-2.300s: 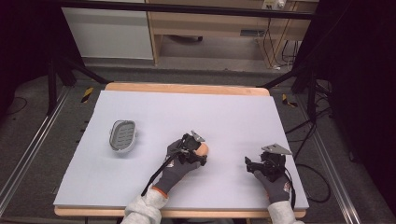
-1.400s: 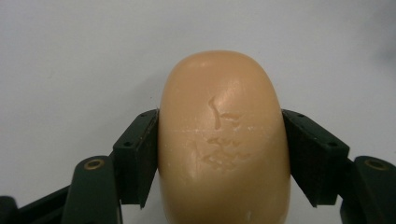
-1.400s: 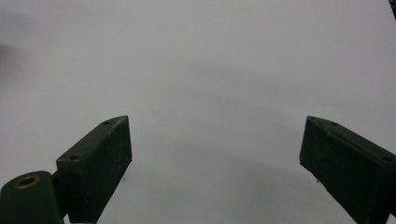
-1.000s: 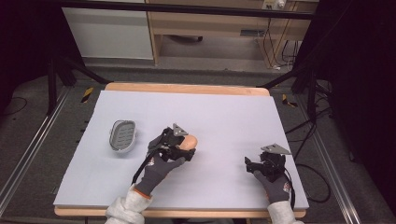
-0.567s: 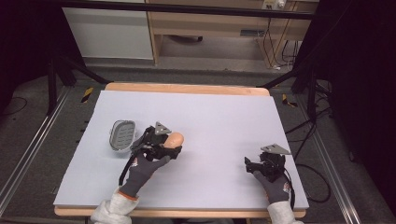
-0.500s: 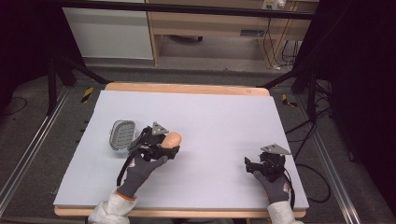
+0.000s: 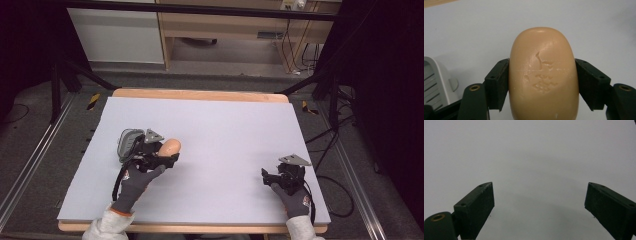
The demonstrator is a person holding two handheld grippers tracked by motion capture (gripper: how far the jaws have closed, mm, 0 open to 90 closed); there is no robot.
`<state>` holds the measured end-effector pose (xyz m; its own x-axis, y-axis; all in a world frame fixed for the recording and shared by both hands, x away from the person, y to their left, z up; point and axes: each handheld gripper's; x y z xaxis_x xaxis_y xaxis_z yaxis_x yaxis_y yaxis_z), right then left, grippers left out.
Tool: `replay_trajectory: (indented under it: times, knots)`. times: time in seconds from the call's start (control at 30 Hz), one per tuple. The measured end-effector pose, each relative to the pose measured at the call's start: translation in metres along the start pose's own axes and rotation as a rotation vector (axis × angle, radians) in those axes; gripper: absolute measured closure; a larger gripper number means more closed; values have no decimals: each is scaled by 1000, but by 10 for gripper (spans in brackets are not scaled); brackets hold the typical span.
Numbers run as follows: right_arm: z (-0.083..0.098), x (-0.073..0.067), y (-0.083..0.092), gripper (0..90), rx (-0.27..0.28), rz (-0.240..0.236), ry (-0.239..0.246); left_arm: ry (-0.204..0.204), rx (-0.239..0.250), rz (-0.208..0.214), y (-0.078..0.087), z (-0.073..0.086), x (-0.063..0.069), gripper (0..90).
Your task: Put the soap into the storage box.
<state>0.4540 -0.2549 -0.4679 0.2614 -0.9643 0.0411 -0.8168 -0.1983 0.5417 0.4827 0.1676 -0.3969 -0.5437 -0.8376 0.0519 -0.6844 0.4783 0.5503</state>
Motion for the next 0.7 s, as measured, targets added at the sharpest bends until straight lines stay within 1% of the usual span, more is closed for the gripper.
replay_trajectory:
  times: [0.03, 0.07, 0.1, 0.13, 0.2, 0.23, 0.27, 0.33, 0.37, 0.4, 0.47, 0.5, 0.53, 0.6, 0.63, 0.67, 0.7]
  knots:
    - [0, 0, 0, 91, 1, -1, -1, 6, 6, -5, 3, -1, -4, 314]
    - [0, 0, 0, 91, 1, -1, -1, 6, 6, -5, 3, -1, -4, 314]
    - [0, 0, 0, 91, 0, 0, 0, 12, 12, -10, 5, -2, -7, 314]
    - [0, 0, 0, 90, 0, -1, 1, 21, 21, -19, 8, -3, -12, 314]
    - [0, 0, 0, 91, -1, 0, 0, 22, 21, -22, 9, -3, -14, 315]
    - [0, 0, 0, 90, -1, 0, 1, 30, 30, -32, 13, -5, -18, 314]
    - [0, 0, 0, 90, -1, 0, 1, 30, 30, -32, 13, -5, -18, 315]
    - [0, 0, 0, 89, 1, 0, 2, 36, 37, -40, 16, -6, -23, 315]
    - [-1, 0, 0, 89, 3, 1, 4, 38, 41, -51, 19, -7, -28, 314]
    - [-1, 0, 0, 89, 3, 1, 3, 38, 41, -51, 19, -7, -28, 314]
    - [-1, -1, 0, 89, 2, 1, 1, 40, 45, -63, 22, -9, -33, 314]
    - [-1, -1, 0, 89, 4, 1, 1, 49, 52, -72, 24, -10, -37, 315]
    - [-1, -1, 0, 89, 4, 1, 1, 49, 52, -72, 24, -10, -37, 315]
    - [-1, -1, 0, 88, 6, 1, 1, 59, 60, -84, 27, -10, -42, 315]
    - [-1, -1, 0, 88, 7, 2, -1, 68, 64, -95, 29, -10, -47, 315]
    - [-1, -1, 0, 88, 7, 2, -1, 68, 64, -95, 29, -10, -47, 315]
    - [-1, -1, 0, 87, 7, 1, 1, 74, 63, -109, 30, -9, -52, 315]
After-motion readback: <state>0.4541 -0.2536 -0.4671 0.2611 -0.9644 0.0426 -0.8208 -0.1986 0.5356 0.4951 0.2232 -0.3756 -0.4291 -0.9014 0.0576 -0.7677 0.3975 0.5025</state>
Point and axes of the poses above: each handheld gripper's, and its own axes: y roughly backward along the jaws, z roughly out of its underside, x roughly to its right, and after that the axes turned 7 degrees about x, right-handed
